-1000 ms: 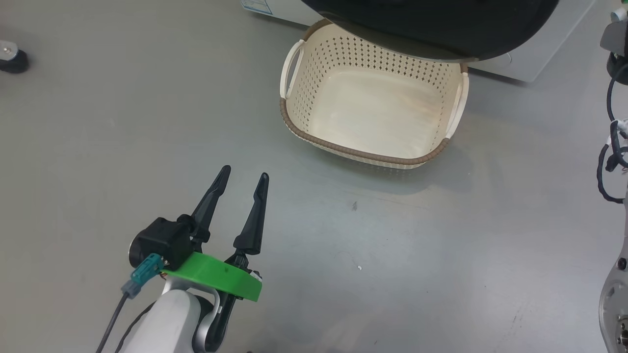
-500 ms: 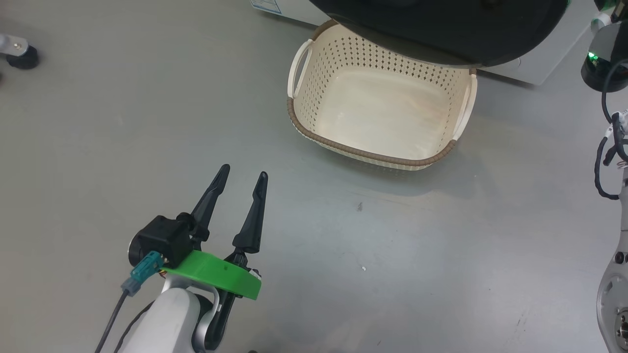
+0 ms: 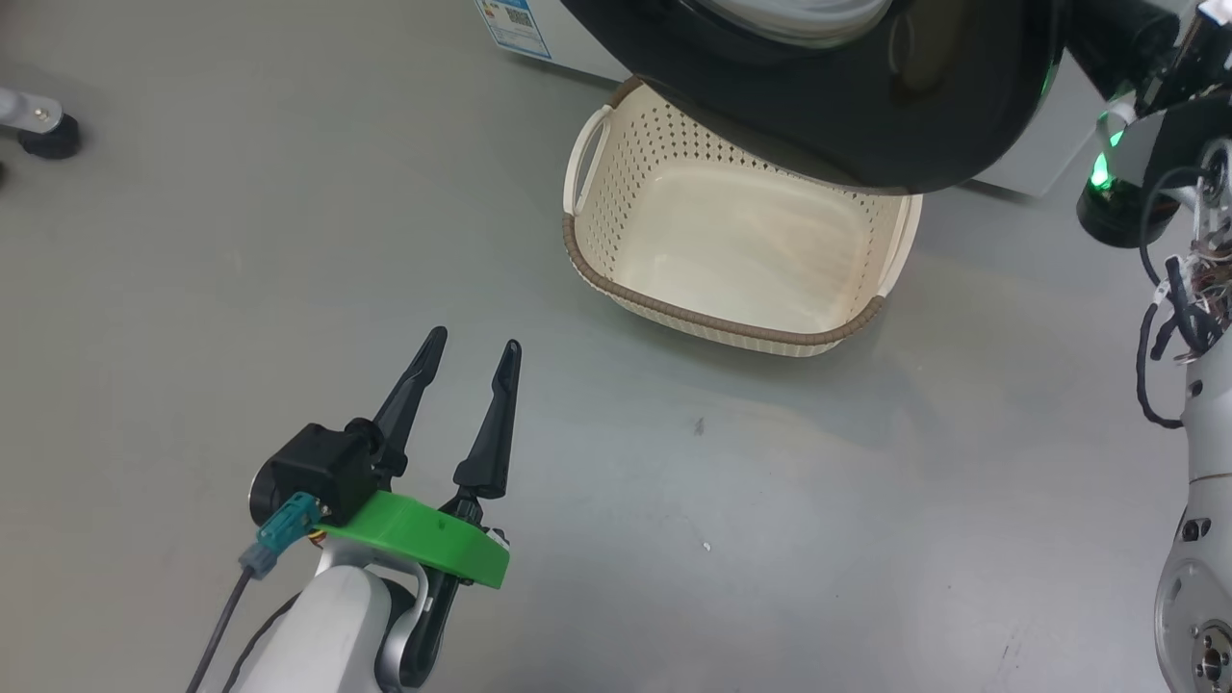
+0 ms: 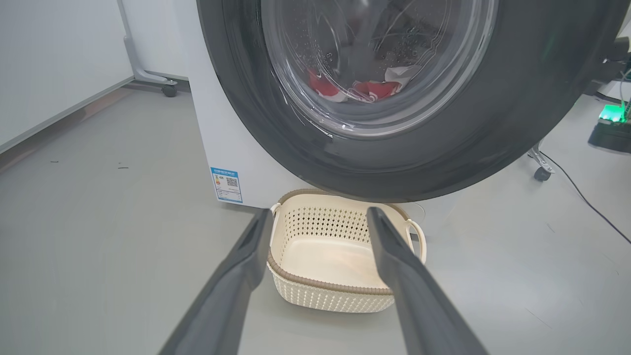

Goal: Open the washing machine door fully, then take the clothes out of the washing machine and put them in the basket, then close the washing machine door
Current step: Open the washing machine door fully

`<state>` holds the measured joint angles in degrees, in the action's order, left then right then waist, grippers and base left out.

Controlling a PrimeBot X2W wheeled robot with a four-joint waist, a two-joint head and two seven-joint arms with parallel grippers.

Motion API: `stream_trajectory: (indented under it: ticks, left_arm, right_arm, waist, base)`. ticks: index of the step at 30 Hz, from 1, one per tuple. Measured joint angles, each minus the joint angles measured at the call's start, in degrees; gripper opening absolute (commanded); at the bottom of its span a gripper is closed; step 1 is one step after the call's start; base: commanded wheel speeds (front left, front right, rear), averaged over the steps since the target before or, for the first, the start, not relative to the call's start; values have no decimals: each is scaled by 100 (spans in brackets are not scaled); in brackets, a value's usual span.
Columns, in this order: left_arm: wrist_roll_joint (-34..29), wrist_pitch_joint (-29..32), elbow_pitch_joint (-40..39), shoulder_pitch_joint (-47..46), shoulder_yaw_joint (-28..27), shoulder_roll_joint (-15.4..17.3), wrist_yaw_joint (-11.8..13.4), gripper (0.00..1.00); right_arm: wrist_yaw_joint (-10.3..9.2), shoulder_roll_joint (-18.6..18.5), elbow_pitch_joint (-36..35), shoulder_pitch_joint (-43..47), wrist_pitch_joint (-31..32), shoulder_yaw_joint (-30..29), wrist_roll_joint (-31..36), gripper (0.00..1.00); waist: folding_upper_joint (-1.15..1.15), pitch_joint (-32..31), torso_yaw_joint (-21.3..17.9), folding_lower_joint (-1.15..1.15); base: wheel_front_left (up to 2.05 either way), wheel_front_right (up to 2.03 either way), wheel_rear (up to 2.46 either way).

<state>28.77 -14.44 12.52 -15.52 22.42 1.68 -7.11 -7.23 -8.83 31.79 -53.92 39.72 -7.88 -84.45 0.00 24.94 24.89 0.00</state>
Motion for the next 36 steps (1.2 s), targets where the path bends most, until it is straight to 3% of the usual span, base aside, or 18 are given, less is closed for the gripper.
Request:
stream_trajectory:
  ticks: [20,36]
  left_arm:
    - [-233,0,149,92,-133,0,1,100]
    - [-366,0,186,297,-219,3,1,100]
  right_arm:
    - [-1,332,428,607,471,-91,-488,0]
    - [-2,479,450,915,822,516,-648,0]
  waist:
    - [0,-646,-114,0]
    - [0,-1048,-196,0]
  base:
    - [0,0,0]
    - [0,0,0]
